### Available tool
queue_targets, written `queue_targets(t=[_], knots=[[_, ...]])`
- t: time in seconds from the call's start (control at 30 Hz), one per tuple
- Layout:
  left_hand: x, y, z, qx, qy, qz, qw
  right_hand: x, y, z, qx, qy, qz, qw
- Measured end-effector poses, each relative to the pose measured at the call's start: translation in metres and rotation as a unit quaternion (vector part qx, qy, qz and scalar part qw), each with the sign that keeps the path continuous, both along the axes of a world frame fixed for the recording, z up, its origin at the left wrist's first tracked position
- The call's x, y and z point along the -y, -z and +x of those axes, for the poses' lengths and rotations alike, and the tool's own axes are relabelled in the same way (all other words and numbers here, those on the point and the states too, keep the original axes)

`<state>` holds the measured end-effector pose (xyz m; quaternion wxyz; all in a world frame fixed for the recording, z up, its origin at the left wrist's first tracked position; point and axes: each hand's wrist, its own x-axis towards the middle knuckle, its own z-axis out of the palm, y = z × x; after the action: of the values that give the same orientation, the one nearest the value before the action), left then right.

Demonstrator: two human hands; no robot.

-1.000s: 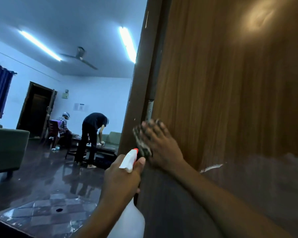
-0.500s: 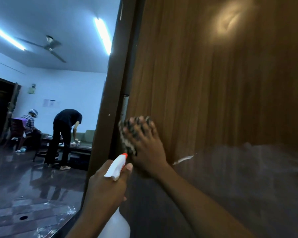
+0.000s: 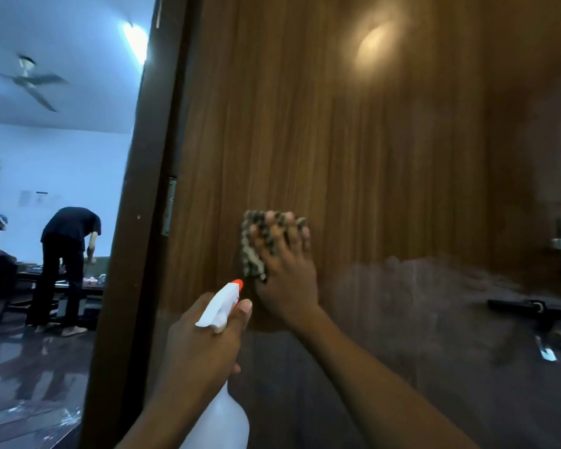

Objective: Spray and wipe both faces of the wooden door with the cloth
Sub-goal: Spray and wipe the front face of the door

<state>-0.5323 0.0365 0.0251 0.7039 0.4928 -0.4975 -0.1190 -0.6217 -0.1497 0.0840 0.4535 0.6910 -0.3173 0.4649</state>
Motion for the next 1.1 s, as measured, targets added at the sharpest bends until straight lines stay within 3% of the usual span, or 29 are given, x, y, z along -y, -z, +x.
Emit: queue_targets(t=[0.07,0.13,0.23,0.33,0.4,0.47,0.63,0.7,0.8,0.93,1.0,1.1], knots=[[0.006,-0.005,-0.015,-0.007,-0.006,-0.007,1.0,0.004,0.025,-0.018,-0.099,-0.006,-0.011,0.995],[0.01,-0.005,-0.031,-0.003,-0.001,0.006,1.0,0.006,0.057,-0.056,-0.134,0.006,-0.013,0.991],[0.013,-0.001,-0.056,0.022,0.044,0.02,0.999,0.012,0.074,-0.125,-0.067,0.034,-0.015,0.997],[0.014,-0.002,-0.07,0.018,0.062,0.027,0.998,0.017,0.044,-0.169,0.051,0.058,0.014,0.997],[0.015,-0.003,-0.074,0.03,0.063,0.031,0.997,0.011,0.019,-0.161,0.129,0.064,0.04,0.989],[0.015,-0.004,-0.075,0.044,0.058,0.023,0.997,0.008,0.005,-0.137,0.149,0.057,0.045,0.986],[0.018,-0.014,-0.086,0.066,0.049,0.017,0.997,0.017,0.039,-0.13,-0.069,0.03,0.001,0.997],[0.018,-0.014,-0.095,0.062,0.055,0.027,0.996,0.02,0.072,-0.158,-0.109,0.056,-0.005,0.992],[0.017,-0.011,-0.115,0.053,0.077,0.031,0.995,0.023,0.086,-0.224,-0.021,0.102,0.011,0.994],[0.019,-0.013,-0.141,0.07,0.091,0.052,0.992,0.02,0.04,-0.25,0.166,0.124,0.057,0.977],[0.02,-0.014,-0.15,0.086,0.08,0.057,0.991,0.02,0.024,-0.231,0.18,0.106,0.064,0.976],[0.02,-0.015,-0.167,0.101,0.073,0.064,0.99,0.028,0.047,-0.228,0.086,0.1,0.05,0.99]])
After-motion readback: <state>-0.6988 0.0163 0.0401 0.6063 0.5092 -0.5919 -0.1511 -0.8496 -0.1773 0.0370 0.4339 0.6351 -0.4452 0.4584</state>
